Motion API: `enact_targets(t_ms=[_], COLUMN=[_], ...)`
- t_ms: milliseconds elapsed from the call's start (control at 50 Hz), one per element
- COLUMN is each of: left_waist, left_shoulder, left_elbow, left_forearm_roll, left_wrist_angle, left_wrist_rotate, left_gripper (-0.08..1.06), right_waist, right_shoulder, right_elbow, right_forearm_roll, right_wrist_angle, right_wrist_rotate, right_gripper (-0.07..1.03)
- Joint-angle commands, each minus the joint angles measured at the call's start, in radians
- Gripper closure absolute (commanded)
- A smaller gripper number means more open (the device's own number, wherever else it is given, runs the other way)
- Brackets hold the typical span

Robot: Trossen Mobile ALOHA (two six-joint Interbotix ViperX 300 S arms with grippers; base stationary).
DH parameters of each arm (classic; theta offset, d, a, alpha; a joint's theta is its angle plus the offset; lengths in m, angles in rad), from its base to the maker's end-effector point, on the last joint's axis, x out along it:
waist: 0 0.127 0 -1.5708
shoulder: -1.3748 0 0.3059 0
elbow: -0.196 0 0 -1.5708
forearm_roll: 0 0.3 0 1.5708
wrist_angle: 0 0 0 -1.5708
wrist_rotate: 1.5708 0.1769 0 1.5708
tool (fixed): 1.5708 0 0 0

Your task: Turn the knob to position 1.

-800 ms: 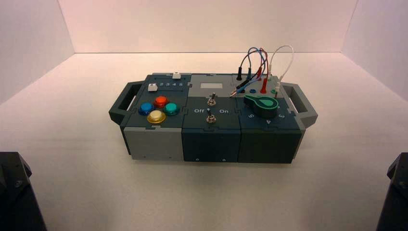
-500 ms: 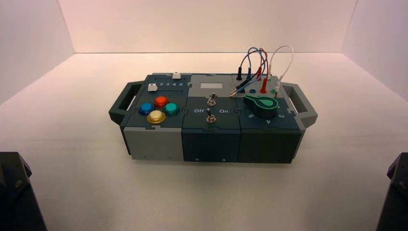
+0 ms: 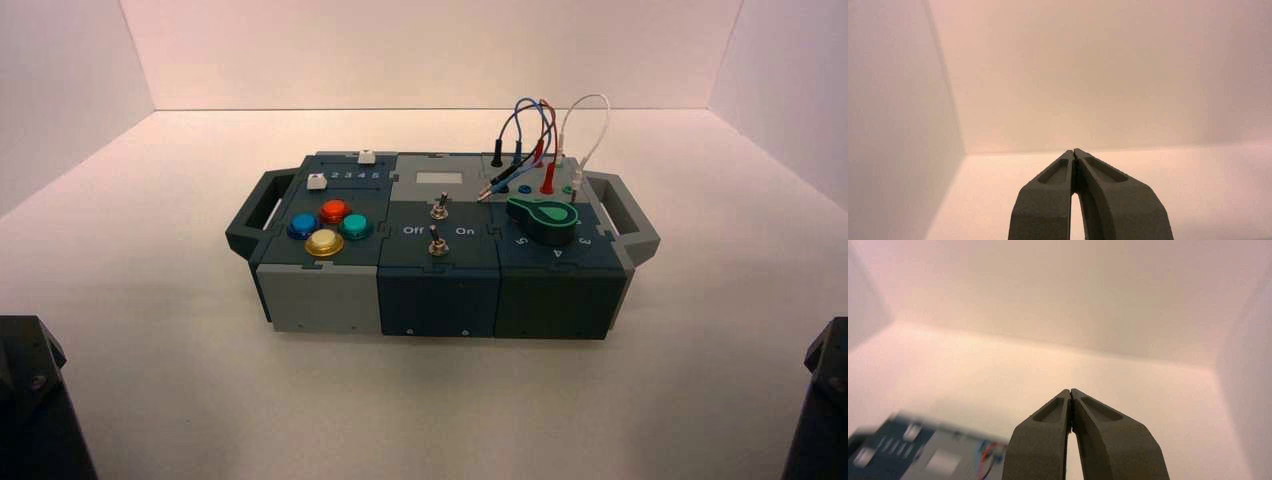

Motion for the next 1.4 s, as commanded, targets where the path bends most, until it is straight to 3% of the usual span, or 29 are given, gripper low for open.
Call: enact_targets(t_ms=[20,280,620,980,1400], left_waist=[-0.049,-0.212,-0.394,-0.446,-0.446], left_shoulder=[0.029,0.144,0.364,0.466,0.489], left_elbow=[-0.046,-0.109,-0.190,-0.222,-0.232], left_forearm_roll=[0.000,-0.006,-0.012,-0.038,-0.038], left_wrist_angle=[0.057,0.227,0.388,0.453,0.472], left_wrist_rotate=[0.005,-0.003,-0.009,-0.009,-0.009], left_gripper=[1.01,1.01,1.01,1.01,1.01], right_waist=[0.074,0.126,0.158,0.264,0.385], right_shoulder=[0.086,0.239,0.281,0.342,0.471], right_elbow=[-0.067,-0.137,-0.178,-0.199,-0.221], right_forearm_roll=[0.017,0.074,0.150,0.227,0.264], right_wrist_angle=[0.098,0.296,0.463,0.534,0.535], right_wrist_rotate=[0.002,0.002,0.002,0.002,0.002], right_gripper=[0.99,0.99,0.99,0.99,0.99])
